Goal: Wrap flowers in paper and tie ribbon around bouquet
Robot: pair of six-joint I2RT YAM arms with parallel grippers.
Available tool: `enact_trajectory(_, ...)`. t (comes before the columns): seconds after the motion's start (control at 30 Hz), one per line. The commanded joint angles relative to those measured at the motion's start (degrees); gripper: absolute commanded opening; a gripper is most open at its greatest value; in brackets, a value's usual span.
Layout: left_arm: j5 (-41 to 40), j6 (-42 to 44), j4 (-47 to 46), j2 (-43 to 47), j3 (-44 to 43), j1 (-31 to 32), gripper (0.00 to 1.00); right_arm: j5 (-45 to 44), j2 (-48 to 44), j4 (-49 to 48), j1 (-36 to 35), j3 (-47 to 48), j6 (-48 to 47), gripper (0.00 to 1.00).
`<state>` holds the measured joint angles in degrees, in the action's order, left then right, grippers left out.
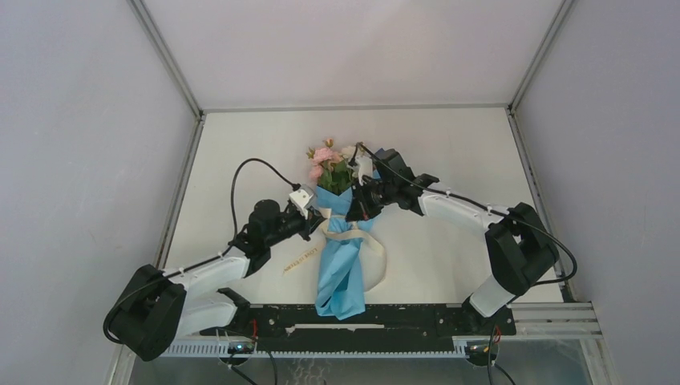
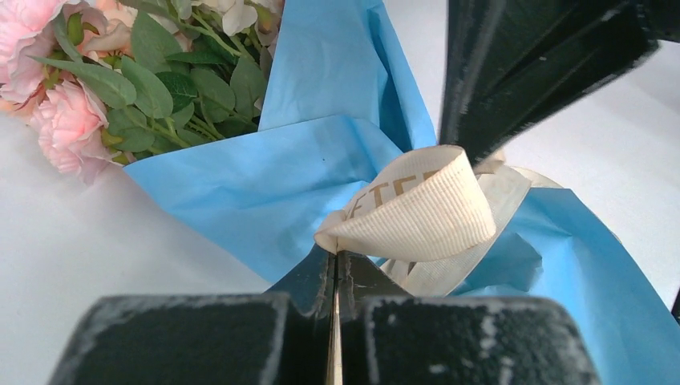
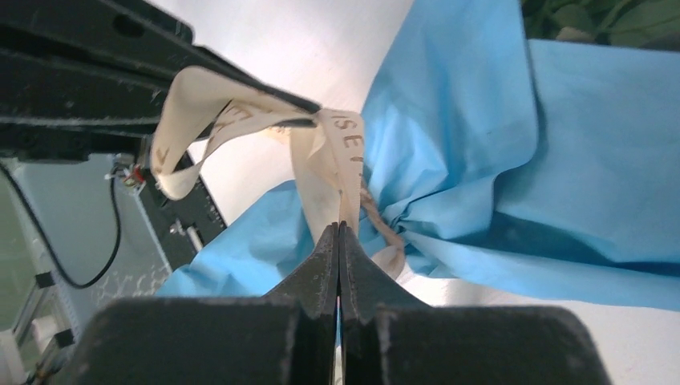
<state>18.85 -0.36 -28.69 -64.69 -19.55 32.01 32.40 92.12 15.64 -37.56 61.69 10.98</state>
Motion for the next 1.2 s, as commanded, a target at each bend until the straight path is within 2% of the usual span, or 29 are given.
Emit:
enact_trajectory(0.0, 0.42, 3.34, -5.7, -1.08, 0.05, 0.3, 0.0, 8.39, -3.29, -0.65, 0.71, -2.05, 0.33, 0.01)
enact_trajectory(0.1, 0.32, 4.85, -7.11, -2.25, 0.16, 0.31, 0.0, 12.9, -1.3, 0.8, 0.09, -1.54, -1.3, 0.16)
enact_trajectory(0.2, 0.12, 6.56, -7.77, -3.17, 0.77, 0.45, 0.0, 9.65, 1.55, 4.69, -0.53, 2.09, -3.35, 0.36)
enact_trajectory(0.27, -0.1, 7.42, -7.79, -3.44, 0.91, 0.55, 0.0, 7.87, 2.13, 4.93, 1.01, 3.89, -3.68, 0.45)
enact_trajectory(0.4, -0.3, 7.92, -7.87, -3.2, 0.83, 0.58, 0.0, 5.22, 2.59, 3.14, 6.28, 5.92, -0.81, 0.5)
enact_trajectory(0.47, -0.24, 7.61, -7.88, -3.12, 0.82, 0.55, 0.0, 3.54, 3.15, 2.5, 7.79, 6.66, 0.74, 0.5)
enact_trajectory(0.53, -0.11, 7.45, -7.8, -3.24, 0.81, 0.55, 0.0, 2.53, 4.4, 2.55, 7.75, 7.75, 0.7, 0.44)
enact_trajectory(0.67, -0.13, 7.58, -7.88, -3.24, 0.61, 0.59, 0.0, 1.15, 9.57, 8.08, 6.26, 10.85, -4.08, 0.2)
enact_trajectory(0.7, -0.24, 7.5, -7.85, -3.16, 0.58, 0.59, 0.0, 1.6, 10.66, 9.67, 5.9, 11.55, -5.9, 0.17)
enact_trajectory(0.8, -0.41, 7.4, -7.79, -3.02, 0.7, 0.57, 0.0, 6.37, 13.98, 13.8, 5.09, 12.85, -10.33, 0.16)
enact_trajectory(0.9, -0.51, 7.28, -7.79, -2.88, 0.8, 0.58, 0.0, 10.76, 16.68, 14.98, 3.93, 14.01, -10.86, 0.14)
enact_trajectory(1.03, -0.74, 6.67, -7.72, -2.69, 1.06, 0.57, 0.0, 22.82, 18.26, 10.9, 2.82, 14.08, -9.36, 0.16)
enact_trajectory(1.17, -1.4, 6.1, -7.36, -2.09, 1.45, 0.57, 0.0, 26.46, 18.93, 5.19, 2.42, 13.2, -5.97, 0.18)
